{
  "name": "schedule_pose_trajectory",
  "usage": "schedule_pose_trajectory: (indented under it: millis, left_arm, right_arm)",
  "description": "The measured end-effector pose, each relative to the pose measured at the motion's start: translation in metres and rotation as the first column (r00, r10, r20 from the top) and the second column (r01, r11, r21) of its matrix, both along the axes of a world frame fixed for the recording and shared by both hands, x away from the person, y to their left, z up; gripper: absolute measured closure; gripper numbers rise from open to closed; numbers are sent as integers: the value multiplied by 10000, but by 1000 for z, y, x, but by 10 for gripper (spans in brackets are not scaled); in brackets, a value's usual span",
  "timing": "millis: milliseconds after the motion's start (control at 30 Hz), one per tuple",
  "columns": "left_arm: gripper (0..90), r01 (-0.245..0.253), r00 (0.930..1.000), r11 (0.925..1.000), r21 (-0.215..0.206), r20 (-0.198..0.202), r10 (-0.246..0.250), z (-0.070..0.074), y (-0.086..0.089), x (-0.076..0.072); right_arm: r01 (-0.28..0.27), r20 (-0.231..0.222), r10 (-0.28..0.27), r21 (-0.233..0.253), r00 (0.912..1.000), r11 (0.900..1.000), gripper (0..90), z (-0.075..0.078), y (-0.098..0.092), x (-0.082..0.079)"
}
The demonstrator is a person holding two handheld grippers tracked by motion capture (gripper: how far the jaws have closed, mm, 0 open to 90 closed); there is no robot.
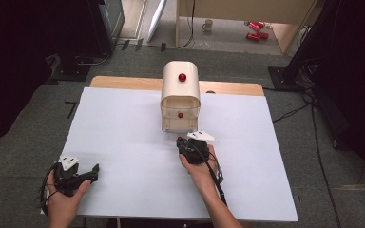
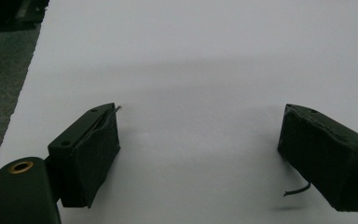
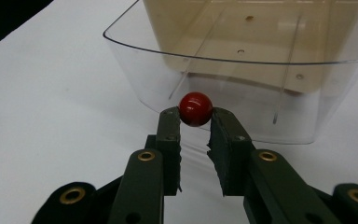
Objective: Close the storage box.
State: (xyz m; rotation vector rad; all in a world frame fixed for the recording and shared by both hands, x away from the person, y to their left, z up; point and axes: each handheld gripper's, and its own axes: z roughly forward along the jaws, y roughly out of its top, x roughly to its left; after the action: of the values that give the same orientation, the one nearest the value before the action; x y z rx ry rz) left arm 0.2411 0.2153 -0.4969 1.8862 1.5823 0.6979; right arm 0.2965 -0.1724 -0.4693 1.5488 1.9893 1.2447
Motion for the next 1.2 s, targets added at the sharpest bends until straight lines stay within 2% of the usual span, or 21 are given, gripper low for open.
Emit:
schedule_pose_trajectory:
  millis: [667, 1200]
  left_arm:
    - [126, 1, 10000, 10000, -5, 4, -1, 0, 0, 0]
    - [127, 8, 10000, 10000, 1, 5, -8, 0, 0, 0]
  right_arm:
    - [187, 57, -185, -342, 9998, 9992, 753, -3, 3, 29]
    - [194, 176, -186, -467, 9997, 9987, 754, -3, 4, 41]
